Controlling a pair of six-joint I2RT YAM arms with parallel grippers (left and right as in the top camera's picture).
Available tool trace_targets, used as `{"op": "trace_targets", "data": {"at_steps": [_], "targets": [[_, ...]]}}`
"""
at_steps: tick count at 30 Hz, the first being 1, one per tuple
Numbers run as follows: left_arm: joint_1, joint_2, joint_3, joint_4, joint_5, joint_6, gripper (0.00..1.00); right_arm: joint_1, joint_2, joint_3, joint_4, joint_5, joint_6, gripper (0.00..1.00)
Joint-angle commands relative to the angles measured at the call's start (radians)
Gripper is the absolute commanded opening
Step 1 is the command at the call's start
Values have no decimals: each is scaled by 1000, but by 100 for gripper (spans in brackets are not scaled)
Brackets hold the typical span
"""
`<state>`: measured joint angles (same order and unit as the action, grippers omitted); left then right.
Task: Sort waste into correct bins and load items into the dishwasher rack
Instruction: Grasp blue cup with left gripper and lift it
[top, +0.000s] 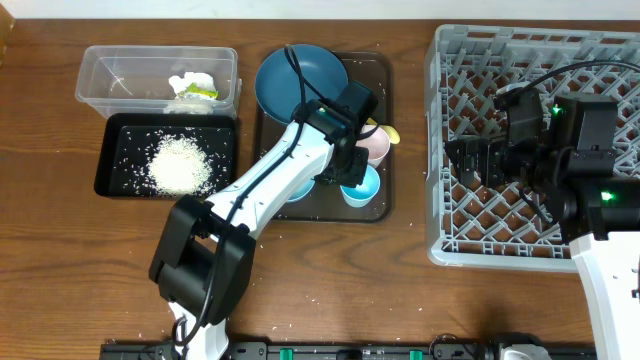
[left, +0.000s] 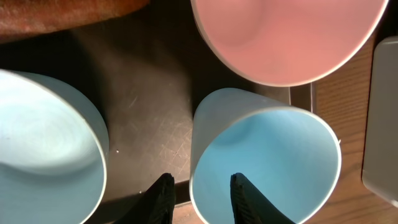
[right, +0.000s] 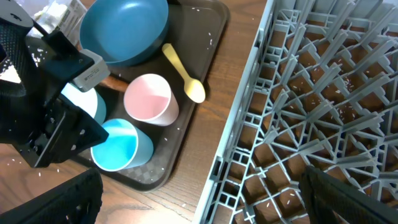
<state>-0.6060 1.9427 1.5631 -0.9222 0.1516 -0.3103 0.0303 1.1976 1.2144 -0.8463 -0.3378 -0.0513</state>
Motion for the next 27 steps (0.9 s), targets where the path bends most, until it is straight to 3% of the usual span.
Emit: {"op": "trace_targets", "data": {"at_steps": [1,7,11,16,21,27], "targets": [[-2,31,-8,-1,1,-2,32,-3,7,15,0,-11,13,99],[-2,51,-8,2,1,-2,23,-3,7,15,-2,-10,13,99],[0,51,-8,8,2,-7,6,-3,7,15,-2,-10,13,99],[22,33,-6,-8,47,-13,6,-3,7,15,-2,-10,13,99],[118,-26,6,-44,214,-13,6,-3,7,15,14,-11,14,99],[313,-95,6,-8,579,-13,6,-3,17,15,100,-117,40,99]]}}
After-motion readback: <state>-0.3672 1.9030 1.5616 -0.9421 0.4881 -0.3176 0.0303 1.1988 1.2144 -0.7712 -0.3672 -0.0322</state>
